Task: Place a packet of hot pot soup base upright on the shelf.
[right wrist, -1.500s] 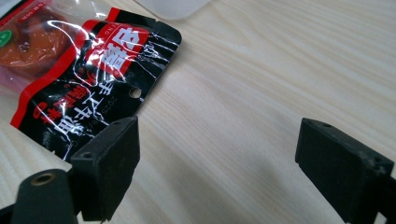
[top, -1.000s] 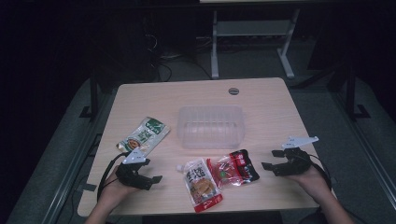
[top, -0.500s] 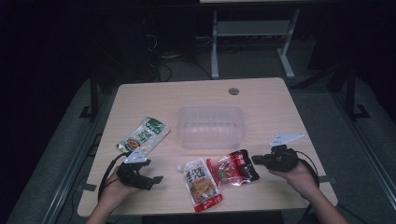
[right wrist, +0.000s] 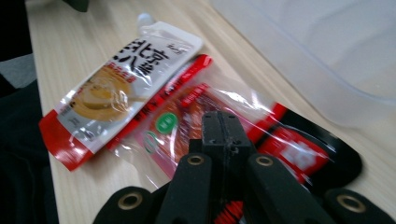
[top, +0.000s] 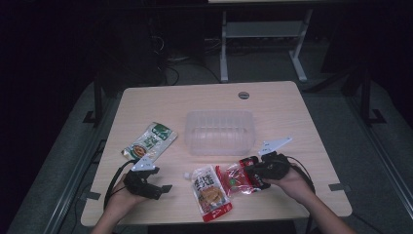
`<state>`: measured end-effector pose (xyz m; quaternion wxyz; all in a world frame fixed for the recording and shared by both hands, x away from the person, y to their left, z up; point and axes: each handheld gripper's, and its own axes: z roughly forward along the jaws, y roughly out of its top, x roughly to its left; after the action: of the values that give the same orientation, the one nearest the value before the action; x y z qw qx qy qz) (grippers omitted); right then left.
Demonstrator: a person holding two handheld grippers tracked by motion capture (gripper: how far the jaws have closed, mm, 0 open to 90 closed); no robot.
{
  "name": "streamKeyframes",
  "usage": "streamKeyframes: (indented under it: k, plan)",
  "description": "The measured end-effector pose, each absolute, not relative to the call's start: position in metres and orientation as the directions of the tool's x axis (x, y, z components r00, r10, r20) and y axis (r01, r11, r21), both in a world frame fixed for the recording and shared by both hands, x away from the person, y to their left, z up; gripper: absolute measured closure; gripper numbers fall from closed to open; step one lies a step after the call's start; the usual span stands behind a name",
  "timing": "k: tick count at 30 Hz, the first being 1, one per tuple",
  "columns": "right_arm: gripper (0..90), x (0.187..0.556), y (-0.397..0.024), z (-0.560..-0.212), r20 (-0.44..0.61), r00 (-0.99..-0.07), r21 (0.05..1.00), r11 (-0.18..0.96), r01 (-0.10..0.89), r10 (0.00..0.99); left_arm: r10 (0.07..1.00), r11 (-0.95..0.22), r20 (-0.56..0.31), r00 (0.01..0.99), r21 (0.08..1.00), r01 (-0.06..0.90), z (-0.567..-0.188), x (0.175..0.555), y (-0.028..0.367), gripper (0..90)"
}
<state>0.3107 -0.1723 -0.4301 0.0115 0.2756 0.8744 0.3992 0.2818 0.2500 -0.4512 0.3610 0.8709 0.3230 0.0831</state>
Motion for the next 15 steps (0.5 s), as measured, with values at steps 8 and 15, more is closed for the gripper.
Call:
streamKeyframes:
  k: [8,15]
  plan:
    - [89.9,0.313,-0.142,-0.437,0.177,-0.879,0.679,0.592,0.435,0.443,0.618,-0.528,-0.097,0.780,0.684,0.503,-0.452,0.282,0.249,14.4]
    - [89.9,0.311,-0.130,-0.443,0.154,-0.881,0.643,0.632,0.433,0.447,0.613,-0.536,-0.096,0.784,0.679,0.502,-0.452,0.282,0.250,14.4]
